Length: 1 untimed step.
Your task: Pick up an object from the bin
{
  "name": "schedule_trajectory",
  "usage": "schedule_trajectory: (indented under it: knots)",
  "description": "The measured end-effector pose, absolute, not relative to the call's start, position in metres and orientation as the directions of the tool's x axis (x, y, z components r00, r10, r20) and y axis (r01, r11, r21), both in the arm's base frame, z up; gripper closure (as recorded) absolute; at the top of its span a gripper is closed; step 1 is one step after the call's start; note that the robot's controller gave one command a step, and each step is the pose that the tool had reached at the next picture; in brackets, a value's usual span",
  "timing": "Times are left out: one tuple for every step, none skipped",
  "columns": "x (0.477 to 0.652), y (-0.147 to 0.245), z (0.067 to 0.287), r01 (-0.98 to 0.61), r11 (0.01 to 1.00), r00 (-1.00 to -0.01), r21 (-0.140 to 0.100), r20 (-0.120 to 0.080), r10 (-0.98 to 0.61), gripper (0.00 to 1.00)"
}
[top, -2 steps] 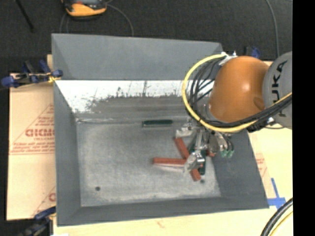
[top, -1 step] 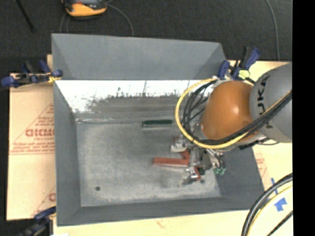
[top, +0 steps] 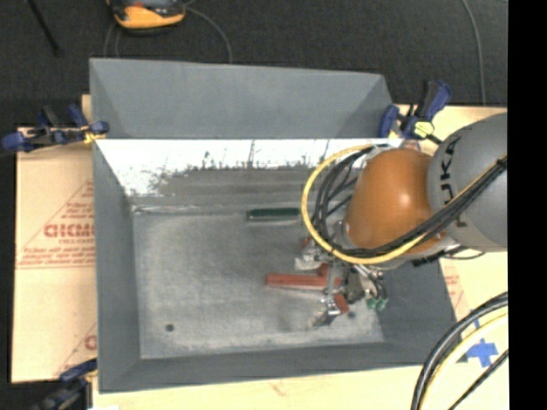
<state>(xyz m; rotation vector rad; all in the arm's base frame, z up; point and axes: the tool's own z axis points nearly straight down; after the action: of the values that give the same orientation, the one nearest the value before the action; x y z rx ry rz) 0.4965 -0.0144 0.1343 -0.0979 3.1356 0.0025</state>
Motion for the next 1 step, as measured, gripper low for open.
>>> schedule_trajectory:
  knots:
    - [0.5079,-0.0067,0.1279,-0.040,0.999,-0.999,0.000,0.002,-0.040,0.00]
